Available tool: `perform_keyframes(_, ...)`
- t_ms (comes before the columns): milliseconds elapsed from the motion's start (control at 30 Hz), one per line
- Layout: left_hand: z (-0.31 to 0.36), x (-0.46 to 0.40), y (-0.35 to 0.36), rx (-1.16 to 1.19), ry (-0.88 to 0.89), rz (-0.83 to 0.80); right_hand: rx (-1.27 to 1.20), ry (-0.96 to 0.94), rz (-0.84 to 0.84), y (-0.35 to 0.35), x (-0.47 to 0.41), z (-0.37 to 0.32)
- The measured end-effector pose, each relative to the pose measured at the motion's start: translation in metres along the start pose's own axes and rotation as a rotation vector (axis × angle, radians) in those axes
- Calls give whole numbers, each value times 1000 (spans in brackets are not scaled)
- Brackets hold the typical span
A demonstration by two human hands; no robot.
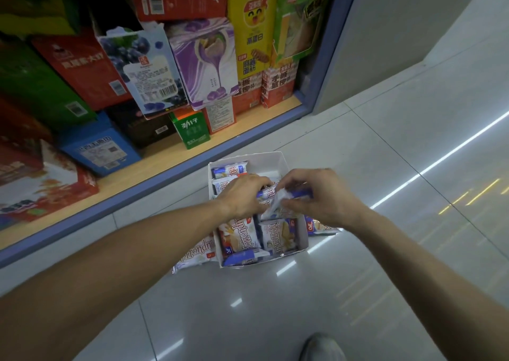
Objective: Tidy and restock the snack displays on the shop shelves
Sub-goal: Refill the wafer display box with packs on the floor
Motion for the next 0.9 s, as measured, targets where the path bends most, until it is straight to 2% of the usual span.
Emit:
perform_keyframes(67,-1,2,-2,38,-12,13,137,-43,-56,19,-3,-8)
perform_keyframes(233,0,5,-4,59,-23,28,225,-73,-203,44,-6,-14)
perform_keyframes(467,6,18,9,31,25,-165,357,-117,-264,101,16,-14)
perform_keyframes(567,8,21,2,67,26,-202,420,-111,-255,97,19,-16)
perform_keyframes(633,9,24,-5,67,36,-190,331,-34,-243,70,7,-8)
perform_keyframes(700,12,26,-3,14,74,-188,229,73,-91,30,-14,11)
perform_keyframes(767,15,30,6,-38,113,-190,336,106,3,10,-42,27)
perform_keyframes(800,17,32,10,-50,133,-178,418,98,-30,14,-56,31)
perform_keyframes(900,22,38,12,-68,156,-121,660,25,-269,65,-89,28)
Point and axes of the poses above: each hand's wrist, its own x-axis away from the middle knuckle, its own y-axis out of the palm, z = x × y, the point moved 8 cm from there along -x, towards the middle knuckle, and after that the axes turned 12 degrees about x, right-handed, at the moved point
